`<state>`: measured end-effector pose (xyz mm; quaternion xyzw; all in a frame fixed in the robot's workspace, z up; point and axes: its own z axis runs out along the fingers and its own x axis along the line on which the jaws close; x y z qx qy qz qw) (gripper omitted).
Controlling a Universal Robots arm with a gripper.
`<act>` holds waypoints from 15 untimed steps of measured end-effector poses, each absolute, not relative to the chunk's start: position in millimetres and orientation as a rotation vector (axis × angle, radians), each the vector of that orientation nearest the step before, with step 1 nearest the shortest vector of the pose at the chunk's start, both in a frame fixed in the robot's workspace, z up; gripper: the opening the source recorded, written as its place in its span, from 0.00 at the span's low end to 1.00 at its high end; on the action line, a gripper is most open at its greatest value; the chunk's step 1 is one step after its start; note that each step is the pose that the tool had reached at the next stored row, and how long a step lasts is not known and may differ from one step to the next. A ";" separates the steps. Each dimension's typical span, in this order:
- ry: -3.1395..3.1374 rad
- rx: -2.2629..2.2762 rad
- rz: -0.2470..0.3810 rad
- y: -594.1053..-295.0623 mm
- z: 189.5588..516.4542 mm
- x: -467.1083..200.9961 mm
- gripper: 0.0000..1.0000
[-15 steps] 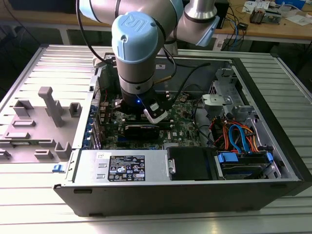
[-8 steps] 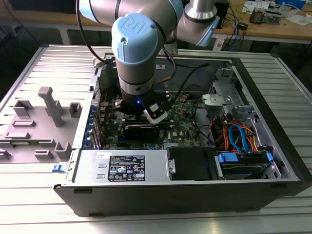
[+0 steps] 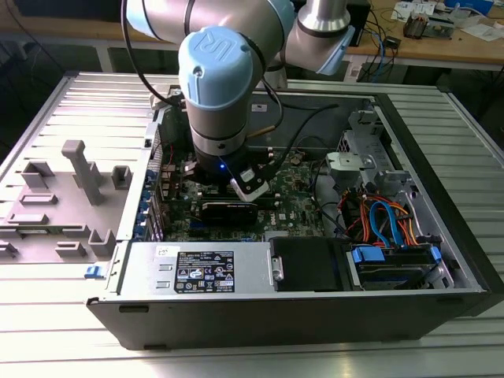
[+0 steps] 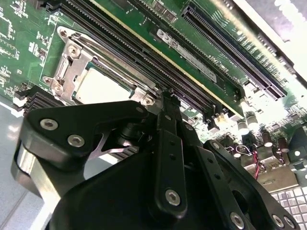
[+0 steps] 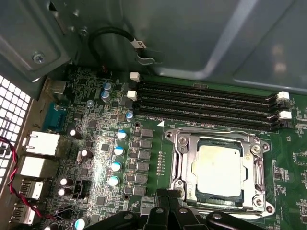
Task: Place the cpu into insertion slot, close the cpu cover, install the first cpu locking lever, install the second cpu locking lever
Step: 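Install the second cpu locking lever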
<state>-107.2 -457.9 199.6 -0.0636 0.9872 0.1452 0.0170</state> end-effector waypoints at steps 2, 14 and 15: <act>3.068 -0.198 0.454 -457.5 199.4 -107.4 0.11; 3.067 -0.198 0.460 -458.4 196.4 -107.8 0.11; 3.067 -0.198 0.460 -458.6 196.5 -107.8 0.11</act>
